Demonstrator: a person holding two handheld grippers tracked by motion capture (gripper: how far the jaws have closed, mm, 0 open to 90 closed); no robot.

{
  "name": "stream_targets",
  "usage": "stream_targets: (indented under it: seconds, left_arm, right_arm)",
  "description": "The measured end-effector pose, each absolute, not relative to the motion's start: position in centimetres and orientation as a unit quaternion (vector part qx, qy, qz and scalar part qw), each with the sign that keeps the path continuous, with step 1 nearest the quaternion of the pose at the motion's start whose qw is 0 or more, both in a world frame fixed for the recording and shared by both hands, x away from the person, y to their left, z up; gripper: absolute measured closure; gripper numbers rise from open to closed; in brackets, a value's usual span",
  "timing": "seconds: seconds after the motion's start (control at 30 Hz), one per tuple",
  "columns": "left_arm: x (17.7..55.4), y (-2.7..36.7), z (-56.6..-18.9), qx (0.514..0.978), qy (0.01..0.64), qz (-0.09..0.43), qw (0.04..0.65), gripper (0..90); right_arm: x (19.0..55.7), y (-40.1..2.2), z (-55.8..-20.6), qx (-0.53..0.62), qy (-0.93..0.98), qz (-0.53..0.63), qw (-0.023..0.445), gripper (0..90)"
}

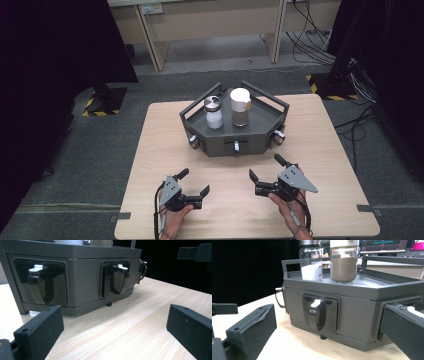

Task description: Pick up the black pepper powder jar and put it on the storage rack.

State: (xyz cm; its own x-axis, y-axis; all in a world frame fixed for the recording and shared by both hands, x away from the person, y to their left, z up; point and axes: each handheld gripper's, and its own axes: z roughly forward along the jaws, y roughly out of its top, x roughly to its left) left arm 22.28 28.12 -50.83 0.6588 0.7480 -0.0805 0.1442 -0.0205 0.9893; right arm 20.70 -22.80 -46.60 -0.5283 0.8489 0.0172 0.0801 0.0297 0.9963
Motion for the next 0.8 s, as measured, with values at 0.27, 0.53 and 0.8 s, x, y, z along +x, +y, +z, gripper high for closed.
stream_targets:
  seconds: [0.27,0.53,0.8]
  left_arm:
    - [22.3,28.1,-50.8,0.672,0.332,0.247,0.615,0.5]
    - [22.2,28.1,-50.8,0.671,0.331,0.248,0.615,0.6]
    - [22.2,28.2,-50.8,0.669,0.333,0.25,0.616,0.6]
  right_arm:
    - [20.4,-22.9,-47.2,0.359,0.643,0.593,0.324,0.3]
    - [20.2,-23.0,-47.9,0.36,0.646,0.59,0.324,0.3]
    - [19.9,-23.3,-48.3,0.364,0.644,0.589,0.326,0.3]
